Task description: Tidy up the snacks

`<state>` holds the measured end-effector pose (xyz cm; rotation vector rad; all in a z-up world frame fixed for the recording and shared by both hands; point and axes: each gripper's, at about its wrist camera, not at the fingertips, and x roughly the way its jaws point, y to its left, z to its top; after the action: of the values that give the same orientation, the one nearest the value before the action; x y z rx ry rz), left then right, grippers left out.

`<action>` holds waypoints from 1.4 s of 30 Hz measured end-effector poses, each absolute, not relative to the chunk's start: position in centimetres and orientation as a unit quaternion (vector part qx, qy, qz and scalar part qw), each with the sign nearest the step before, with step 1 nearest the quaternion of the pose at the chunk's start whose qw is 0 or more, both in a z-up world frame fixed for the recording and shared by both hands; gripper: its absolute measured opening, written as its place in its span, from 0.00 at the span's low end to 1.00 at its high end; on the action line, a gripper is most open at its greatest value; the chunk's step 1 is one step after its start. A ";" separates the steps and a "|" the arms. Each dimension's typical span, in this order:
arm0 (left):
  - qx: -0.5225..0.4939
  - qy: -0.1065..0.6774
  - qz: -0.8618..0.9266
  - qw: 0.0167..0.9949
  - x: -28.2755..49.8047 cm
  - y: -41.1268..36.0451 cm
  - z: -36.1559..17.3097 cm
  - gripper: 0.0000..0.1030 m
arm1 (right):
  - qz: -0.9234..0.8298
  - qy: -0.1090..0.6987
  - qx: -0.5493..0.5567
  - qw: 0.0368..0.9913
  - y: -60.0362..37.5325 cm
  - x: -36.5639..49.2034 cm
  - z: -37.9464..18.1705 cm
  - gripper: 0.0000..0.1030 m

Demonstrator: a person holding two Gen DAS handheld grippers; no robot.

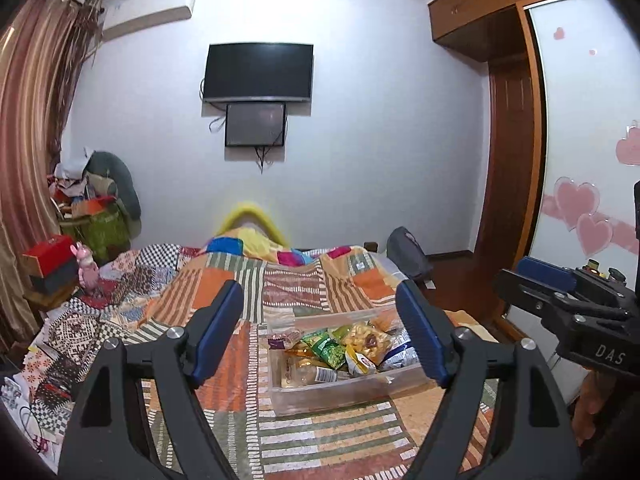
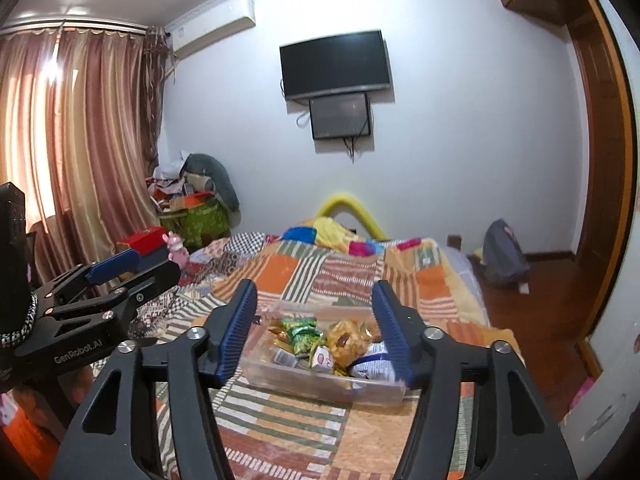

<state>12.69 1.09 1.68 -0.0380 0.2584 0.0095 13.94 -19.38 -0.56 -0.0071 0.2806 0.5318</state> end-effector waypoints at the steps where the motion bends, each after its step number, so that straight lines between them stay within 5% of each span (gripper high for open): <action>1: -0.019 0.126 0.004 0.992 12.3 1.0 1.8 0.83 | 0.261 0.134 -0.004 0.956 -19.4 13.6 -0.5 0.64; 4: -0.021 0.116 0.003 0.993 11.2 1.0 2.2 0.96 | 0.248 0.120 -0.008 0.961 -19.4 12.8 -0.2 0.78; 11: -0.010 0.104 0.006 0.994 9.5 0.5 2.6 1.00 | 0.225 0.100 -0.005 0.969 -19.6 12.1 -0.1 1.00; 42: -0.018 0.099 -0.009 0.995 8.5 0.2 2.9 1.00 | 0.222 0.097 0.003 0.970 -19.9 10.7 -0.5 1.00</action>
<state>8.52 0.17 2.86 -0.0369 0.1988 -0.0189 10.72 -19.92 -0.47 0.0067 0.1954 0.4479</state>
